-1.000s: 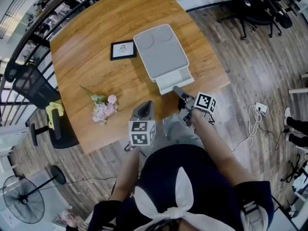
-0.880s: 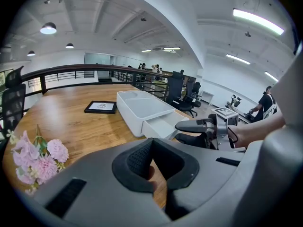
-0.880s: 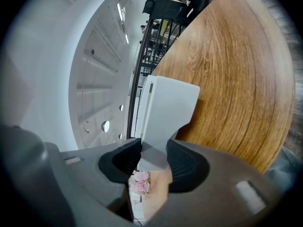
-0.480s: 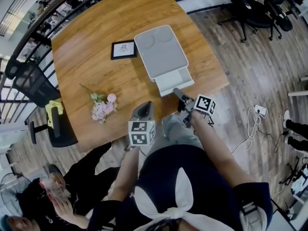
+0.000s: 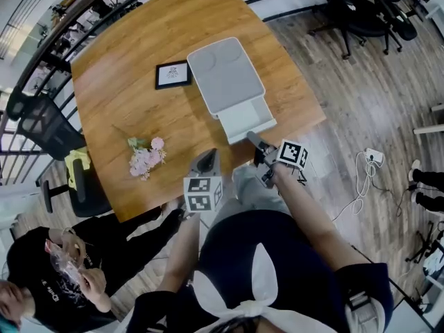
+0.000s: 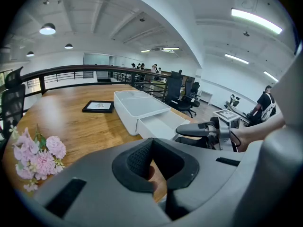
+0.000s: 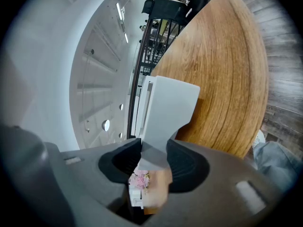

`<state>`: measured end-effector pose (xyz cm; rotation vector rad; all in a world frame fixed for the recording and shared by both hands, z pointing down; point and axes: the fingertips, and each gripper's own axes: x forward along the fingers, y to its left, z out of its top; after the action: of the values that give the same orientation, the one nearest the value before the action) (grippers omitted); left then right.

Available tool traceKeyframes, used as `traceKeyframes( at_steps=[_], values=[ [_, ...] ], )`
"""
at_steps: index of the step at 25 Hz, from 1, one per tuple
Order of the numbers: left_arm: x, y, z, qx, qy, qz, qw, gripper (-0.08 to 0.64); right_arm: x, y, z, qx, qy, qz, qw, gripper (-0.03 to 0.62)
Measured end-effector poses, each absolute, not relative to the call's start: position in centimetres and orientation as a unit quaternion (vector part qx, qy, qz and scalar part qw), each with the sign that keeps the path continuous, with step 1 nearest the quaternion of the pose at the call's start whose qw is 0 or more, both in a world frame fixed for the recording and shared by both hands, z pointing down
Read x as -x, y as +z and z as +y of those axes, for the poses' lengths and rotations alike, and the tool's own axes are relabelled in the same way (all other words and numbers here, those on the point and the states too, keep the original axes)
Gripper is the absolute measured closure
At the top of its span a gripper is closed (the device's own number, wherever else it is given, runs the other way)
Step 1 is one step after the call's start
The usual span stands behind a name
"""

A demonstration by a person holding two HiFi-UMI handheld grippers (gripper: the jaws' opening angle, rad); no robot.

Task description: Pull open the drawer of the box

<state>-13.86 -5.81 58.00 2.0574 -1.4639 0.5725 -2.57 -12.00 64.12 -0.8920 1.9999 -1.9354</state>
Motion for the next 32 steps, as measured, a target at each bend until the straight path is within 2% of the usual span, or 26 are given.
traceKeyframes(
  at_steps=[32],
  values=[
    [12.1, 57.8, -4.4, -0.768, 0.208, -0.538, 0.278, 0.549, 0.9, 64.5, -8.0, 0.304, -0.657, 0.684, 0.093, 0.416]
  ],
)
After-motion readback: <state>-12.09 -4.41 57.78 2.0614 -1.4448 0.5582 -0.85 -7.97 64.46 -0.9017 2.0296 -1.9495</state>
